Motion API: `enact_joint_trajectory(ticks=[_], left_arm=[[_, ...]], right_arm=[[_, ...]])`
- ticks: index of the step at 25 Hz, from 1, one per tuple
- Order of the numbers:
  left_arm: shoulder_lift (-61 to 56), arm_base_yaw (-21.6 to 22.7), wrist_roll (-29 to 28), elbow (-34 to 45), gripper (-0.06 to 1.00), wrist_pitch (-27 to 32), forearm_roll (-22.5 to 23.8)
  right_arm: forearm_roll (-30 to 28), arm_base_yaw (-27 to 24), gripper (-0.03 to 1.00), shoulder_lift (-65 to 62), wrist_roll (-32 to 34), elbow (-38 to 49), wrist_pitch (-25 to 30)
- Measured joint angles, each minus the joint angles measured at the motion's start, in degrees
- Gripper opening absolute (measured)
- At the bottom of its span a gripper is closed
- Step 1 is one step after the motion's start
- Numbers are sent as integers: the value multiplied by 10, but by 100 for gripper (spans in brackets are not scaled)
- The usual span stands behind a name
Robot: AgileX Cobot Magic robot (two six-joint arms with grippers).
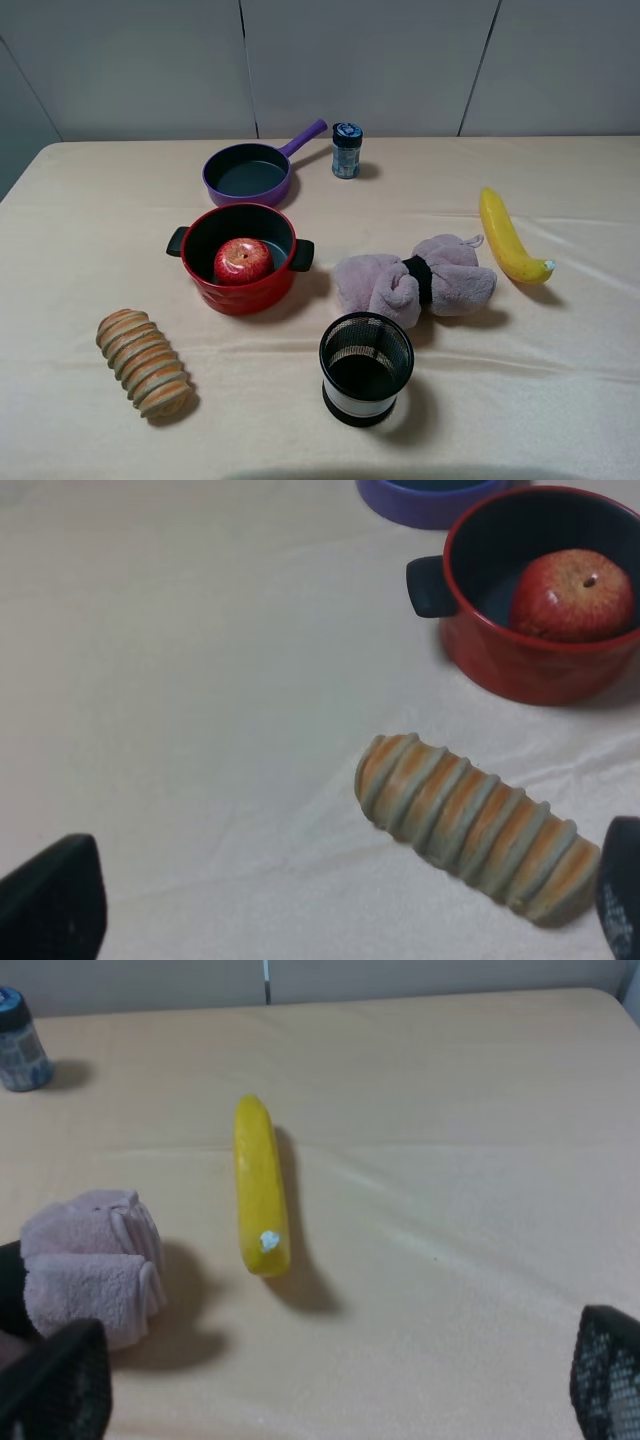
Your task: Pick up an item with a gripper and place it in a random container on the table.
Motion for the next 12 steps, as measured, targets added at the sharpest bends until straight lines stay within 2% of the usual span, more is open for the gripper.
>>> enact_joint_trajectory(ticks=[12], left_arm=[[0, 0, 0, 0, 99, -1, 0]], right_arm=[[0, 0, 69, 0, 0, 0, 0]])
